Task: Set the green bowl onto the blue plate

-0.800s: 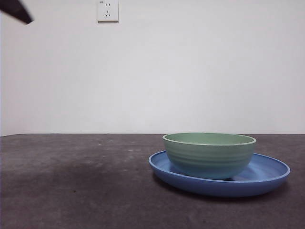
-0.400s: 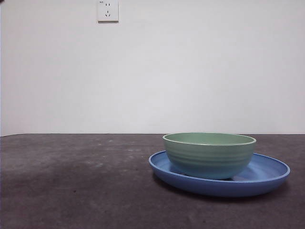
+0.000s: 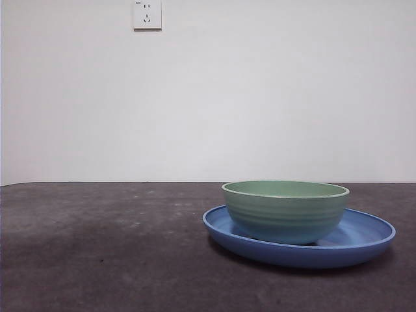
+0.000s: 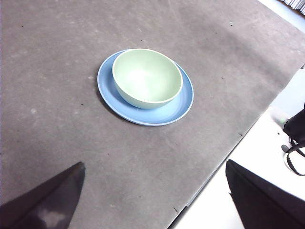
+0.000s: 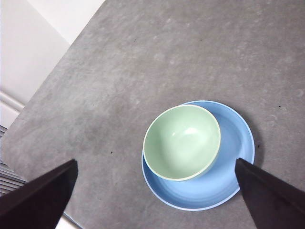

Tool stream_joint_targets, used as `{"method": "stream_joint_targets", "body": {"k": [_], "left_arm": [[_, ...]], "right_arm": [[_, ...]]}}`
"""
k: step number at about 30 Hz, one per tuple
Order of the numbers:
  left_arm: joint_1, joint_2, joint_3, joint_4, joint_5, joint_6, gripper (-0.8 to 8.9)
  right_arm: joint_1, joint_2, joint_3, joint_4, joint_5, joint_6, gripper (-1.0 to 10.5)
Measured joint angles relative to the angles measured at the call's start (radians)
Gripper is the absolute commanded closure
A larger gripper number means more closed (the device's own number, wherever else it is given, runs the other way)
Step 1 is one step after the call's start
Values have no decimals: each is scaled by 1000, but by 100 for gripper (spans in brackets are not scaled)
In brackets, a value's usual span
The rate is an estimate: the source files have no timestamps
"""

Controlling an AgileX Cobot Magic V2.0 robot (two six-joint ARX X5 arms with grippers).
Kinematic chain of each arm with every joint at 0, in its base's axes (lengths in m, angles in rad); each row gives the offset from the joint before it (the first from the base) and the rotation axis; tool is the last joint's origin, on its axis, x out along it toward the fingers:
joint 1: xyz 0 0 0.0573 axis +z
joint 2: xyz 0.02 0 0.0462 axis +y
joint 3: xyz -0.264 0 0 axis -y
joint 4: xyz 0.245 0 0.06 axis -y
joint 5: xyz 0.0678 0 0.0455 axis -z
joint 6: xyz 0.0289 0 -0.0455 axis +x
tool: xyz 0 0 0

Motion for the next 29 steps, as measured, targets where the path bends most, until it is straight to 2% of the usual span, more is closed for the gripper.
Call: {"method": "stream_joint_targets", "body": {"k": [6, 12, 19, 24, 29], "left_arm": [[0, 0, 0, 0, 0, 0, 337], [0, 0, 0, 0, 0, 1, 337], [0, 0, 0, 0, 0, 1, 337], [0, 0, 0, 0, 0, 1, 337], [0, 0, 0, 0, 0, 1, 337]], "right_arm": [[0, 31, 0, -72, 0, 0, 372], [0, 171, 0, -135, 18, 0, 372], [0, 369, 0, -90, 51, -40, 376], [0, 508, 0, -29, 51, -78, 467], [0, 617, 0, 51, 51, -94, 467]]}}
